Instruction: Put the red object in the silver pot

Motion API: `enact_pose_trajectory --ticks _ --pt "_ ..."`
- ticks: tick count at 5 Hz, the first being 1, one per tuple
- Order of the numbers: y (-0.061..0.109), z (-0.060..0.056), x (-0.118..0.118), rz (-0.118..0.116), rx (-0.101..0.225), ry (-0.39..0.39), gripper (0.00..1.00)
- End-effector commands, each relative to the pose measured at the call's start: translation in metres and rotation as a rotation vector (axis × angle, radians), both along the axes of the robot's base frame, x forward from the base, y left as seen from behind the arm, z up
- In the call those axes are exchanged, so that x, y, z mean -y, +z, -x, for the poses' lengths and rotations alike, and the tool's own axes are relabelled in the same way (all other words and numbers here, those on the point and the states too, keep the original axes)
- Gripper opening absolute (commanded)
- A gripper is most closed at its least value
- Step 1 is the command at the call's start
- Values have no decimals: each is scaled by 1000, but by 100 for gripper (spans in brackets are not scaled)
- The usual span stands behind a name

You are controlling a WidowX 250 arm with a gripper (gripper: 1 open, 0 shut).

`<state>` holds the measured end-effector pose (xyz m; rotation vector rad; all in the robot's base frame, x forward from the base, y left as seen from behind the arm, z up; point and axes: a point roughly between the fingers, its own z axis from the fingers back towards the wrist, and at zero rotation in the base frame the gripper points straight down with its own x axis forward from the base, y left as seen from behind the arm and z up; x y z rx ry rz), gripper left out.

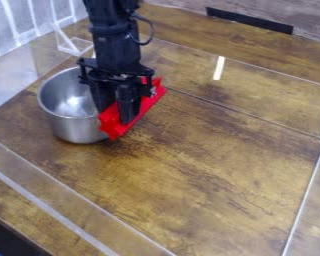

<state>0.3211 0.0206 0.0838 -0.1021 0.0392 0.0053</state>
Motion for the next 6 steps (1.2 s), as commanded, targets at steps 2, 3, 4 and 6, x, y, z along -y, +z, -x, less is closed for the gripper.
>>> enact_pose_trajectory --ticks 2,3,4,6 --pt "24 -16 -3 1 66 -25 0" --pt "33 -15 -10 11 67 -5 100" --pt "37 -15 -17 12 65 5 0" --pt "48 -10 18 36 53 7 100"
